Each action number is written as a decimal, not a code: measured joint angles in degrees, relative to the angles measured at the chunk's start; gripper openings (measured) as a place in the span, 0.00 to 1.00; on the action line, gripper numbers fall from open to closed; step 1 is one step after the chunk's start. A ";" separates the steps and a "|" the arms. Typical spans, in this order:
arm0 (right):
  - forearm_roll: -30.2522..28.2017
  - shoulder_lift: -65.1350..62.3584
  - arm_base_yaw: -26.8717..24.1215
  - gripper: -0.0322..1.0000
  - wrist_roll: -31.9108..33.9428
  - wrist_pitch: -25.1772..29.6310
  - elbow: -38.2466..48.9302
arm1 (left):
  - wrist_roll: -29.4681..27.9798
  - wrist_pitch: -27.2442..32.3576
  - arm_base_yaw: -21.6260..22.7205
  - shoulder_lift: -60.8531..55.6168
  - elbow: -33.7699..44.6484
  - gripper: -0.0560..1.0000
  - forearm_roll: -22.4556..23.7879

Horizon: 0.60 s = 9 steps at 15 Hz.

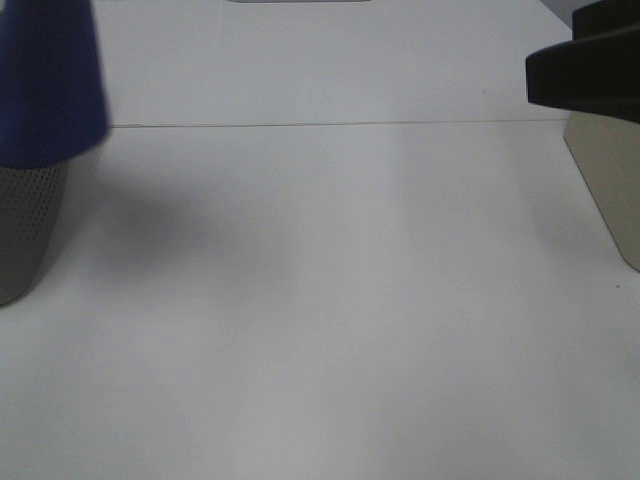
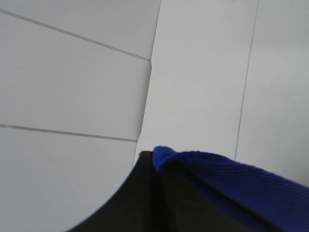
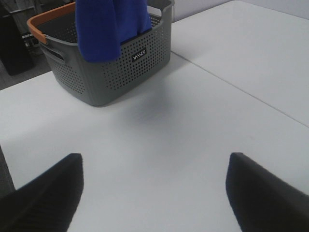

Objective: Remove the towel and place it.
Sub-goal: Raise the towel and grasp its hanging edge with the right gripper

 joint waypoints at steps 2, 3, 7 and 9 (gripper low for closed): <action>3.55 4.07 0.00 0.79 -5.56 2.69 -1.83 | 1.49 0.06 -4.41 -0.46 0.00 0.05 -0.69; 5.44 5.44 0.00 0.79 -7.96 3.95 -2.01 | 1.66 0.34 -5.50 -0.46 0.00 0.05 -0.69; 17.13 11.97 0.00 0.79 -20.23 9.91 -2.23 | 1.83 -1.83 -9.91 -0.46 0.00 0.05 -0.52; 21.49 16.73 0.00 0.79 -25.55 13.75 -2.29 | 2.06 -3.55 -12.49 -0.46 0.00 0.05 -0.52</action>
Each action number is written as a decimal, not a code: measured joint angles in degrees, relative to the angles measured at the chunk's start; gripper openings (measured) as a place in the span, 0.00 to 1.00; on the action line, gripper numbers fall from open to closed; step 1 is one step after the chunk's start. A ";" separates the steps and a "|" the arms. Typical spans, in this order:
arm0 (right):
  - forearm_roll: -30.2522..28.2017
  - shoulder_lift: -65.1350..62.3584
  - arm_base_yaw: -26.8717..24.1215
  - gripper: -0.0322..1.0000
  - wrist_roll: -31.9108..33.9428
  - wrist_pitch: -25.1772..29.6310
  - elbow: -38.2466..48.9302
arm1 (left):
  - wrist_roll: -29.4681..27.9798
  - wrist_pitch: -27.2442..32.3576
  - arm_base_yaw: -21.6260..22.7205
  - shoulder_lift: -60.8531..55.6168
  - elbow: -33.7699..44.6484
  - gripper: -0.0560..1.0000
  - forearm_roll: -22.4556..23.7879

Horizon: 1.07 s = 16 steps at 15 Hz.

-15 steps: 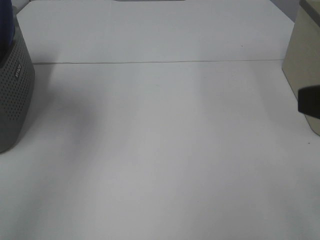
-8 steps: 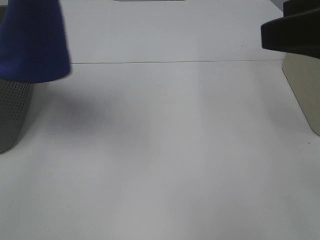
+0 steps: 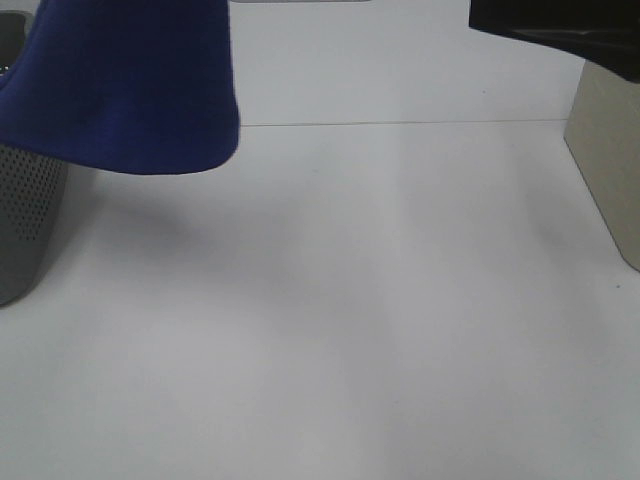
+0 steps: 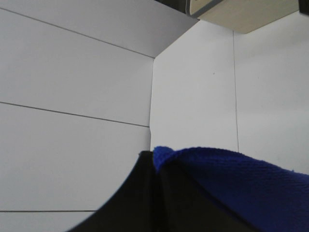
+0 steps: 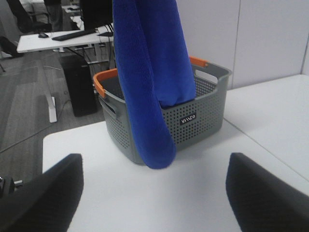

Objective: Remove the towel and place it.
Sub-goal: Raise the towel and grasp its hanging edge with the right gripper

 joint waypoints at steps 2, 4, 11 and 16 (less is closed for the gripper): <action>2.01 4.18 0.34 0.79 -3.32 2.41 0.00 | 1.20 -0.69 -1.26 0.00 0.00 0.05 -0.11; 3.04 10.08 3.72 0.79 -6.36 2.41 -0.92 | 2.06 -2.81 -1.72 0.11 0.00 0.05 -0.17; 4.58 24.58 18.85 0.79 -7.28 -1.26 -12.09 | 2.35 -3.55 -1.72 0.11 0.00 0.05 -0.17; 4.58 27.85 26.47 0.79 -7.28 -3.67 -14.73 | 2.35 -5.73 -1.72 0.11 0.00 0.05 0.11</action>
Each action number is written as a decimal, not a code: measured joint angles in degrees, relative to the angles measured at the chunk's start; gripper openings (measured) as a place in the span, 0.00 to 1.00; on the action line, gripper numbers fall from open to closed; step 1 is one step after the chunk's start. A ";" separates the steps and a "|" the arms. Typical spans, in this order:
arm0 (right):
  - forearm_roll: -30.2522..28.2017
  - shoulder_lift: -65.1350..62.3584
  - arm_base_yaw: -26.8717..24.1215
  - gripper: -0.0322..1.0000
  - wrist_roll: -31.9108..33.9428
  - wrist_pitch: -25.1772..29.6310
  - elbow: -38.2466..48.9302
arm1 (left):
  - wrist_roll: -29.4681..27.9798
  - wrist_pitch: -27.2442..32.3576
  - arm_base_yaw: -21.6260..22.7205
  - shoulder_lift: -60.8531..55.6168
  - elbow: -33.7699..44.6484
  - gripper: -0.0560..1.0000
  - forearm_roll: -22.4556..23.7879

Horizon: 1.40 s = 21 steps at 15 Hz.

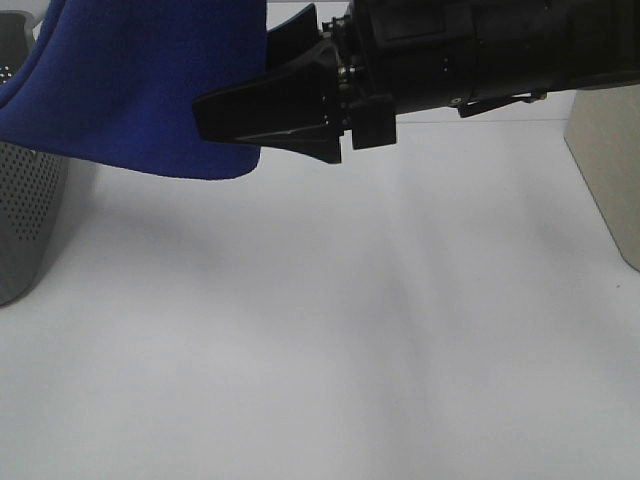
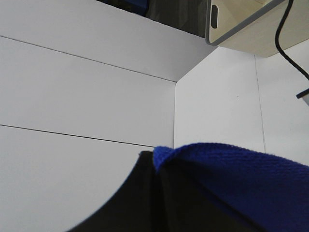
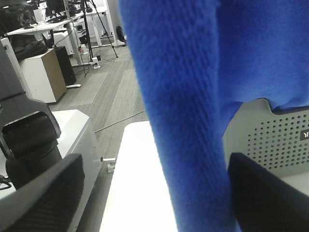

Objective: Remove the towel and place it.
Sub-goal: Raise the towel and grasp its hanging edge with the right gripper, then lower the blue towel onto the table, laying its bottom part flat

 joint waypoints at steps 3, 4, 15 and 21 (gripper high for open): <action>-2.64 0.63 0.17 0.66 1.03 -2.69 -0.06 | 0.00 -0.23 0.00 0.00 0.00 0.05 0.29; -3.67 0.63 0.17 0.60 2.01 -3.90 -0.06 | -0.06 -0.23 0.00 0.00 0.00 0.05 0.46; -7.79 0.63 -2.46 0.04 23.09 -0.92 -0.86 | -7.39 3.50 0.00 0.92 0.00 0.05 2.81; -21.66 -5.27 -3.90 0.04 43.72 -6.47 -1.49 | -11.46 3.84 0.17 3.67 0.00 0.05 4.98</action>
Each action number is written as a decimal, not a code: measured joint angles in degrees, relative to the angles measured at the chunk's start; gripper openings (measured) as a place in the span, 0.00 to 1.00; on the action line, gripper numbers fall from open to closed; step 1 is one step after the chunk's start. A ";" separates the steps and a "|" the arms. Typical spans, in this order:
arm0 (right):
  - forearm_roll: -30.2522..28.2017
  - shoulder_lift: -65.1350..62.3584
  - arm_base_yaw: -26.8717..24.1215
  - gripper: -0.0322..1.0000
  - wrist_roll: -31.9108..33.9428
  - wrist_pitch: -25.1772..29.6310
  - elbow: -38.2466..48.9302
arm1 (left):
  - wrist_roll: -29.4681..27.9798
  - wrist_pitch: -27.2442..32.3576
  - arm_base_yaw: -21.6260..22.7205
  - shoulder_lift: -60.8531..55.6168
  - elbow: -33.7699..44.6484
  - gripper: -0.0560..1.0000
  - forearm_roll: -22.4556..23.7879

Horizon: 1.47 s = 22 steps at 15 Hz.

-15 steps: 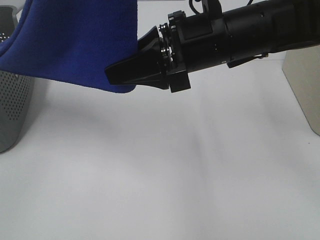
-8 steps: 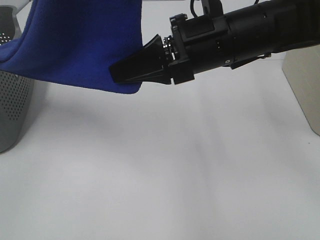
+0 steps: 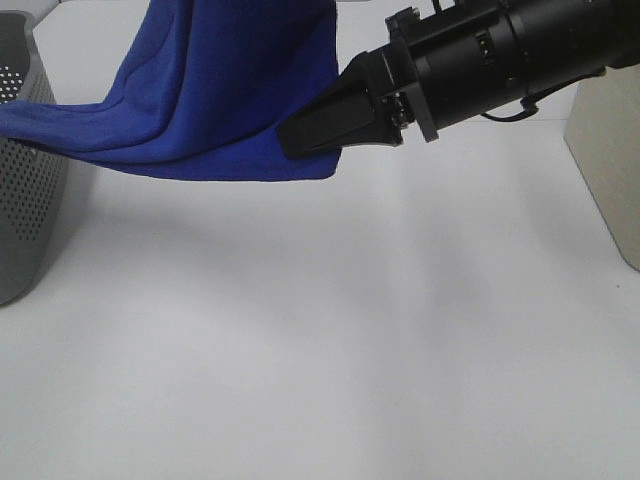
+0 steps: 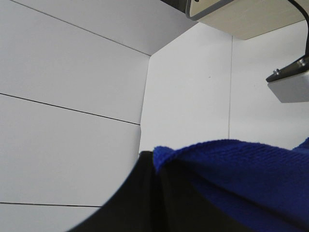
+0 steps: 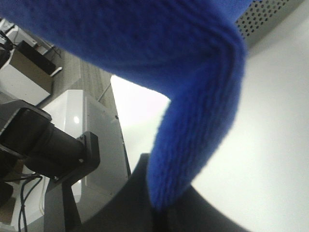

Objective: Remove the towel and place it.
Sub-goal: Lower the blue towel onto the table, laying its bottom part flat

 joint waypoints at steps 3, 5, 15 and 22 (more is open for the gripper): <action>-9.74 -2.23 0.00 0.04 12.09 -2.29 -2.98 | -4.81 -2.12 0.00 0.46 0.00 0.05 -0.06; -20.05 -3.44 -0.17 0.04 26.01 -2.86 -6.99 | -12.89 -5.56 0.00 0.57 0.00 0.05 0.23; -64.63 -4.87 -0.40 0.04 57.24 13.69 -43.72 | -54.55 -15.18 0.11 2.29 0.00 0.05 22.63; -74.26 -4.93 -0.40 0.04 57.18 -2.01 -47.33 | -63.03 -28.30 12.09 6.99 0.00 0.05 23.09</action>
